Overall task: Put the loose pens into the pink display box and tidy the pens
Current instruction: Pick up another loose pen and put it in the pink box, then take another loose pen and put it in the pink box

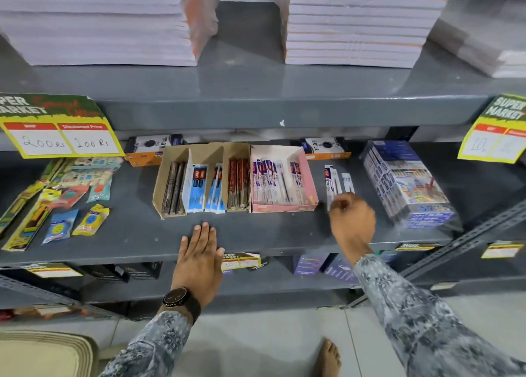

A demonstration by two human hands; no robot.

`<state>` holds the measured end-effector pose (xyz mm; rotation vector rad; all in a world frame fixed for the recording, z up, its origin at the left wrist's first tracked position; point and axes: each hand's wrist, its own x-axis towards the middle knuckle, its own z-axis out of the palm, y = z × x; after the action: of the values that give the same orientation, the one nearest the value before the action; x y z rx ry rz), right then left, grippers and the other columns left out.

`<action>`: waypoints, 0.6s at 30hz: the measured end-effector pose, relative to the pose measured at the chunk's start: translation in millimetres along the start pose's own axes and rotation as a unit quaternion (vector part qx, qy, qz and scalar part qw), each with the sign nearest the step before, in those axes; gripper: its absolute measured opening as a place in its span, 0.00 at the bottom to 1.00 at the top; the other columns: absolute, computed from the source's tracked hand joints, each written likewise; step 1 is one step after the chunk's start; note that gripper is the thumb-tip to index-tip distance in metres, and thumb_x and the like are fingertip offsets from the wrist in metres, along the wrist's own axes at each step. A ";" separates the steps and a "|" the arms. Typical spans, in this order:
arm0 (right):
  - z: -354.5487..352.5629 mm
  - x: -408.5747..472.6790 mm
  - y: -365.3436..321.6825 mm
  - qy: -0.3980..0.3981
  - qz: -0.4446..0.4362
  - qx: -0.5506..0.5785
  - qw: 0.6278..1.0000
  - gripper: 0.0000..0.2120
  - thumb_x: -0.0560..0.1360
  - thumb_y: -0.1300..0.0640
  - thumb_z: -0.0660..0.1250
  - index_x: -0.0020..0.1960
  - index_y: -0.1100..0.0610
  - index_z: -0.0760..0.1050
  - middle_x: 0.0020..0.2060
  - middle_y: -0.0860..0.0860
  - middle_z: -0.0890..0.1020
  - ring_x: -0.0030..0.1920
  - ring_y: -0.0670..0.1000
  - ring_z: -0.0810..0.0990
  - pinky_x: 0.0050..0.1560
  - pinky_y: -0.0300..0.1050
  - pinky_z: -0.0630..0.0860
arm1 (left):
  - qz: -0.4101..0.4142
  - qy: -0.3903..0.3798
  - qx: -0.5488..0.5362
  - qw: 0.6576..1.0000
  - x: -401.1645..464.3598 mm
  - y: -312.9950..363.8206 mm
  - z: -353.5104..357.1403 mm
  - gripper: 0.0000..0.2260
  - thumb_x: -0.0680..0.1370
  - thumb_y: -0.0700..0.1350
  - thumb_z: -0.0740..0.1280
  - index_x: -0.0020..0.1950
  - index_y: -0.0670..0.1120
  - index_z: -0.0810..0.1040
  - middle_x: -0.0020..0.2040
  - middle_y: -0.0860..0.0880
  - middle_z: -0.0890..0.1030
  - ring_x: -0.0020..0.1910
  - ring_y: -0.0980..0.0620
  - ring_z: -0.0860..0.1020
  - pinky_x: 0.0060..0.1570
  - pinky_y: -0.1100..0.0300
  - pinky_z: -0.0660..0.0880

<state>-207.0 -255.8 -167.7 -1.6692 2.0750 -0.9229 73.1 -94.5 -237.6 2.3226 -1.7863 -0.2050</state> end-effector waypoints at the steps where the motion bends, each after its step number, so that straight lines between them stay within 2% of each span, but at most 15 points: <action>1: -4.4 4.2 9.0 -0.001 0.023 -0.018 1.000 0.08 0.74 0.56 0.68 0.49 0.51 0.85 0.45 0.55 0.87 0.44 0.61 0.85 0.45 0.51 0.82 | -0.001 -0.002 0.000 1.000 -0.1 1.0 0.1 0.33 0.79 0.57 0.38 0.80 0.42 0.54 0.81 0.45 0.54 0.80 0.49 0.47 0.79 0.47 0.44; 4: -9.8 15.5 24.4 -0.019 0.042 -0.056 0.997 0.10 0.75 0.51 0.69 0.54 0.51 0.84 0.52 0.56 0.84 0.47 0.62 0.84 0.49 0.53 0.80 | -0.004 0.002 -0.005 1.000 -0.2 3.1 0.2 0.33 0.79 0.57 0.39 0.79 0.42 0.56 0.81 0.45 0.55 0.80 0.49 0.48 0.79 0.46 0.46; 8: -2.0 17.4 7.0 -0.012 -0.035 -0.064 0.997 0.08 0.76 0.53 0.67 0.51 0.53 0.83 0.49 0.55 0.84 0.46 0.61 0.83 0.46 0.52 0.80 | -0.003 0.004 -0.004 1.000 0.0 2.3 0.4 0.33 0.79 0.57 0.39 0.79 0.41 0.55 0.81 0.44 0.55 0.80 0.48 0.49 0.79 0.45 0.47; 11: 1.0 22.4 -4.8 -0.033 0.009 -0.072 0.997 0.12 0.75 0.54 0.69 0.57 0.54 0.82 0.54 0.56 0.82 0.53 0.63 0.82 0.51 0.55 0.79 | 0.006 -0.006 -0.005 1.000 0.1 0.0 -0.4 0.34 0.78 0.58 0.37 0.80 0.42 0.53 0.81 0.45 0.52 0.80 0.50 0.46 0.79 0.47 0.44; 14: -1.3 29.2 8.1 -0.071 0.060 -0.136 0.986 0.20 0.76 0.47 0.69 0.61 0.59 0.78 0.59 0.59 0.76 0.58 0.65 0.79 0.54 0.60 0.78 | 0.013 -0.016 -0.003 1.000 0.3 -0.9 -1.6 0.35 0.77 0.59 0.35 0.80 0.43 0.51 0.82 0.46 0.50 0.80 0.50 0.44 0.79 0.48 0.42; 18: -2.0 31.3 28.9 -0.065 0.084 -0.142 0.984 0.23 0.74 0.42 0.70 0.57 0.60 0.79 0.56 0.61 0.80 0.54 0.65 0.81 0.52 0.59 0.79 | 0.012 -0.003 -0.004 1.000 1.2 -0.7 -1.2 0.34 0.78 0.59 0.37 0.80 0.43 0.53 0.81 0.46 0.53 0.80 0.49 0.46 0.78 0.47 0.45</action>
<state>-238.0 -282.0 -180.8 -1.6033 2.2994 -0.4691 74.3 -95.4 -236.6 2.2963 -1.8125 -0.2142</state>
